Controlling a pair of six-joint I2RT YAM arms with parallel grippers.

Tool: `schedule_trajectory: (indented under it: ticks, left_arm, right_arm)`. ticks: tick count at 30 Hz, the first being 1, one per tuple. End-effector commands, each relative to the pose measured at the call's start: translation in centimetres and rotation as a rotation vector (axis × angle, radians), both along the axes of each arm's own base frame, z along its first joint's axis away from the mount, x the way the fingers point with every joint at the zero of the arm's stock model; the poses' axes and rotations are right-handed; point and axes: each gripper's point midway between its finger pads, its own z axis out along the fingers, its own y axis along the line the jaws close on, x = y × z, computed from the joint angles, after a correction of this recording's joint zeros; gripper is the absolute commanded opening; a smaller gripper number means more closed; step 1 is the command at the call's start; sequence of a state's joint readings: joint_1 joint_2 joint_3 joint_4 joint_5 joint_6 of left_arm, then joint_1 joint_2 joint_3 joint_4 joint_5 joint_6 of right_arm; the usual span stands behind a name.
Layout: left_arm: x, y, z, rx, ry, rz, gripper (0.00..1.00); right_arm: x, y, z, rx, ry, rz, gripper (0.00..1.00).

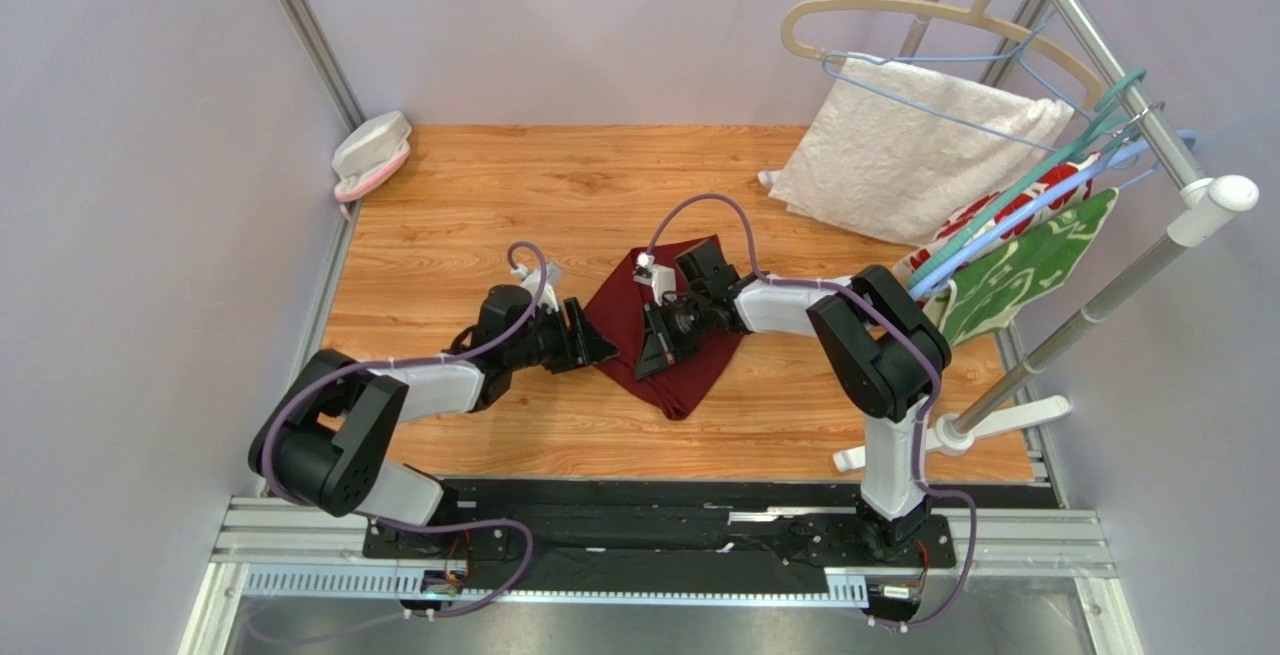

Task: Fold the napkin, place the utensils inside, and roll it up
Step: Roll the napkin with the utensil

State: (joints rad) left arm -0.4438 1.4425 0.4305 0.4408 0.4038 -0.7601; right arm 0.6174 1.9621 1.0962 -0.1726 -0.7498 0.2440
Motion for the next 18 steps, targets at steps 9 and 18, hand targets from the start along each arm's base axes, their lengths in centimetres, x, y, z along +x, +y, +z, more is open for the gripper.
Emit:
schedule_trajectory:
  ticks: [9, 18]
  left_arm:
    - [2.5, -1.7, 2.4, -0.071, -0.140, -0.030, 0.54]
    - [2.9, -2.0, 0.1, -0.060, -0.096, -0.028, 0.52]
  right_arm:
    - [1.2, -1.7, -3.3, -0.106, -0.028, -0.063, 0.00]
    - [1.2, -1.6, -3.0, -0.096, -0.028, -0.071, 0.00]
